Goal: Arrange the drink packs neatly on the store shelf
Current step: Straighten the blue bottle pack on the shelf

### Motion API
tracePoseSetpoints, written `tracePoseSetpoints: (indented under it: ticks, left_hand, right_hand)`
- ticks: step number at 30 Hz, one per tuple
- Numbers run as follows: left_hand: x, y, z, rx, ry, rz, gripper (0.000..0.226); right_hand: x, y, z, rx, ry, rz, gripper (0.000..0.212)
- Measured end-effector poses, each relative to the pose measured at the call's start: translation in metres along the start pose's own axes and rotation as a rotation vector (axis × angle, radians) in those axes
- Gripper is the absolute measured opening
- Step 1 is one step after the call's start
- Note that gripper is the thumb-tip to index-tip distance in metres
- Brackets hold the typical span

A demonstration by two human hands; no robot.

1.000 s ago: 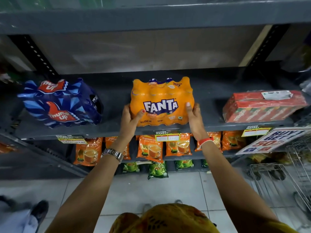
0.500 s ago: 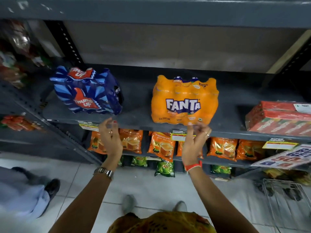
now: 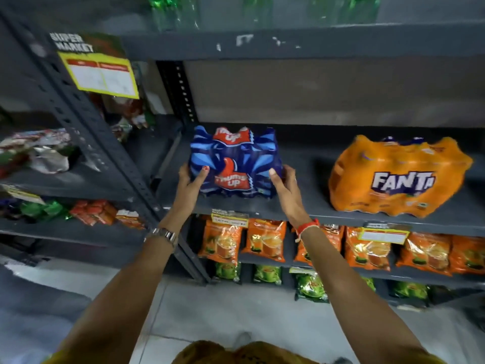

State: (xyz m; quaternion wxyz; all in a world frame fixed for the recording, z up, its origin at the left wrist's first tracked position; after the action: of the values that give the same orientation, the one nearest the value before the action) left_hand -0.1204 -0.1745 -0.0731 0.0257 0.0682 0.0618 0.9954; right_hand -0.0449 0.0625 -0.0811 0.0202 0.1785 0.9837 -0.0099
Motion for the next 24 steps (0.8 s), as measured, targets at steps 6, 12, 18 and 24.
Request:
tracePoseSetpoints:
  ticks: [6, 12, 18, 24]
  left_hand:
    - [0.013, 0.005, -0.008, 0.047, 0.026, -0.062, 0.038]
    - [0.008, 0.009, 0.002, 0.110, -0.025, -0.055, 0.040]
    - [-0.001, 0.023, -0.010, 0.049, -0.017, -0.081, 0.031]
    - [-0.006, 0.025, -0.010, 0.062, -0.015, -0.095, 0.026]
  right_hand:
    - [0.006, -0.012, 0.007, -0.030, -0.053, 0.073, 0.028]
    - [0.004, -0.013, 0.011, -0.102, -0.053, 0.108, 0.036]
    - [-0.014, -0.024, 0.015, -0.132, -0.029, 0.112, 0.031]
    - [-0.018, -0.026, 0.013, -0.131, -0.007, 0.167, 0.041]
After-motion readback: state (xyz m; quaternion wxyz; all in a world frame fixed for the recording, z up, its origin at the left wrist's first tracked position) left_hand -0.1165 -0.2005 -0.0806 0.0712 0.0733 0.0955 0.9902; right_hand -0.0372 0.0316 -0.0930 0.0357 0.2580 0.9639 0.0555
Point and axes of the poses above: each hand's wrist, its own x-axis towards the middle knuckle, its own y-axis out of the back of the hand, z = x × y, the point moved 8 cm from there along x, towards the middle knuckle, and after that the axes turned 4 degrees about -y, right-handed, at the moved point
